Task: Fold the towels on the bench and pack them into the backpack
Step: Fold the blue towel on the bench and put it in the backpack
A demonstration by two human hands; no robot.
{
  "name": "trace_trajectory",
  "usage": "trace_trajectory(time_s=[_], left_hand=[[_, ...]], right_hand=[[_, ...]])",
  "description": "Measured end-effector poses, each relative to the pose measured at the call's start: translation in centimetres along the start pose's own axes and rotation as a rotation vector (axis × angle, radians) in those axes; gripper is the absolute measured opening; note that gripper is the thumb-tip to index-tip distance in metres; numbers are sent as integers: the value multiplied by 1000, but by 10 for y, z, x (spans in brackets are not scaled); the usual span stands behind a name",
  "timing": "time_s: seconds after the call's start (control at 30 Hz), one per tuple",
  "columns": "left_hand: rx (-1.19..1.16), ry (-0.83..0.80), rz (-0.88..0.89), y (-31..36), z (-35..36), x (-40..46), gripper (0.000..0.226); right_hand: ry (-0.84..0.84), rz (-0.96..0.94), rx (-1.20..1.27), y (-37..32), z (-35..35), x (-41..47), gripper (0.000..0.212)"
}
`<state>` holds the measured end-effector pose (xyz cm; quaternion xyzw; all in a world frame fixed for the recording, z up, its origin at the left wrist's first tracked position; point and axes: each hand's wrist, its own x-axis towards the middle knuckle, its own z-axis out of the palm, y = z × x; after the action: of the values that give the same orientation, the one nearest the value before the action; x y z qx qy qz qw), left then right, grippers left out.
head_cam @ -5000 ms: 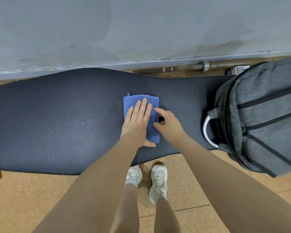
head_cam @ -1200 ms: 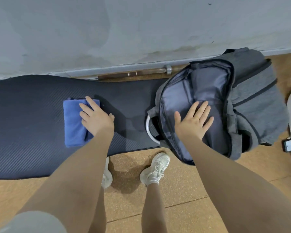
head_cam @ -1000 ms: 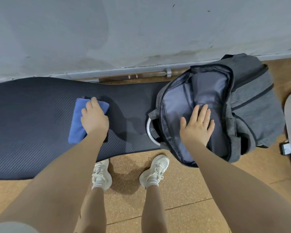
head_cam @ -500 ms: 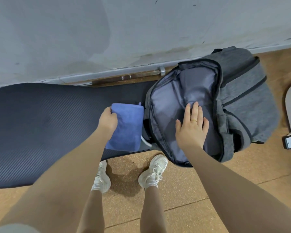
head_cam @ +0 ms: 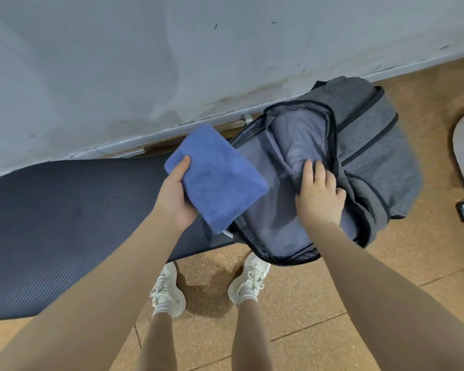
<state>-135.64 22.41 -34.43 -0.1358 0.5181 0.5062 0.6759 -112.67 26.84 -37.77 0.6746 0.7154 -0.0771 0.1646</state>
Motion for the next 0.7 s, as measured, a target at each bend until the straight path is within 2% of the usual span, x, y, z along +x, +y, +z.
trace_trajectory(time_s=[0.1, 0.17, 0.27, 0.33, 0.37, 0.4, 0.43, 0.47, 0.5, 0.53, 0.57, 0.6, 0.7], left_hand=[[-89, -29, 35, -23, 40, 2, 27], [-64, -16, 54, -48, 61, 8, 22], [85, 122, -33, -82, 80, 14, 41], [463, 330, 61, -93, 83, 17, 72], [723, 394, 192, -94, 80, 17, 87], [1019, 425, 411, -93, 76, 15, 96], [1344, 405, 711, -91, 69, 16, 96], [1646, 318, 1021, -90, 64, 19, 90], [1898, 168, 1274, -91, 57, 27, 82], [2092, -15, 1419, -92, 52, 35, 74], [2241, -171, 1472, -94, 46, 44, 68], [2354, -259, 1467, -95, 42, 53, 68], [2463, -271, 1358, -100, 39, 73, 76]], right_hand=[[-54, -23, 181, 18, -24, 2, 61], [-20, 2, 283, 31, -41, 1, 56], [33, 48, 355, 42, -53, 1, 47], [33, 68, 381, 40, -57, 0, 44], [36, 70, 395, 38, -58, -1, 44], [36, 71, 406, 37, -58, -1, 44], [32, 68, 412, 36, -57, -1, 44], [28, 66, 413, 35, -57, -1, 44], [26, 62, 415, 35, -56, -1, 44], [27, 60, 416, 35, -56, -1, 43], [30, 59, 418, 35, -56, -1, 43], [35, 63, 420, 36, -55, 0, 43], [75, 96, 444, 38, -55, 0, 41]])
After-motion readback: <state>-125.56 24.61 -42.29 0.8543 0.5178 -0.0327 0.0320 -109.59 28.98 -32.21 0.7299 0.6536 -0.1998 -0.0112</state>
